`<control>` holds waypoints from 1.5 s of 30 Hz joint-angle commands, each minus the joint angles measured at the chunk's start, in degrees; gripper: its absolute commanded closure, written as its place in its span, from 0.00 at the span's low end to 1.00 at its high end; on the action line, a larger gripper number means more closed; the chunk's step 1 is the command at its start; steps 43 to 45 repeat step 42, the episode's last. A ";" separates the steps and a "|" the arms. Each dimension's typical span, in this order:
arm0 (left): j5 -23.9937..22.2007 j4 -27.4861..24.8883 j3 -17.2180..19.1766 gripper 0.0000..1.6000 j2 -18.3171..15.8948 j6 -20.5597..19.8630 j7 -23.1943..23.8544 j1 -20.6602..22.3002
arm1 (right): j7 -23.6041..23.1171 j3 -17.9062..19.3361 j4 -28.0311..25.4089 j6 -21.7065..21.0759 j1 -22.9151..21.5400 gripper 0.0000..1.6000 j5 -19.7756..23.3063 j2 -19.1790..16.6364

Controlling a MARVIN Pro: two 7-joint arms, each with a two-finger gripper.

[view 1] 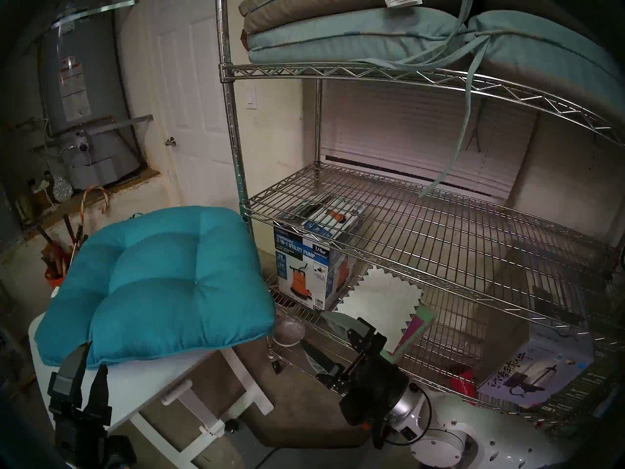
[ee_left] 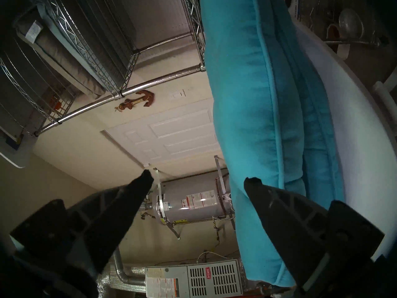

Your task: Take cushion off the shelf

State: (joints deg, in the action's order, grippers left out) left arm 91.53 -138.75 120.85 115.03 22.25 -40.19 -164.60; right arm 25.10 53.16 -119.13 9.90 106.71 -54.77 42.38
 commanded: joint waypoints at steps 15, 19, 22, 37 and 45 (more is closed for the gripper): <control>4.26 -1.25 -3.79 0.00 -0.03 1.33 -9.64 -0.40 | 5.09 5.31 -6.47 -1.38 5.32 0.00 2.58 -6.14; 4.93 -1.25 -4.92 0.00 -0.03 1.25 -10.82 -0.40 | 5.98 6.13 -6.85 -2.09 5.99 0.00 2.28 -6.78; 5.16 -1.25 -5.47 0.00 -0.03 1.15 -11.45 -0.40 | 6.59 6.57 -7.11 -2.43 6.26 0.00 2.20 -6.92; 6.87 -1.25 -6.87 0.00 -0.03 -0.51 -13.45 -0.40 | 8.15 7.49 -7.91 -3.61 8.03 0.00 2.15 -8.05; 7.07 -1.25 -7.11 0.00 -0.03 -0.91 -13.73 -0.40 | 8.41 7.62 -8.05 -3.84 8.33 0.00 2.14 -8.26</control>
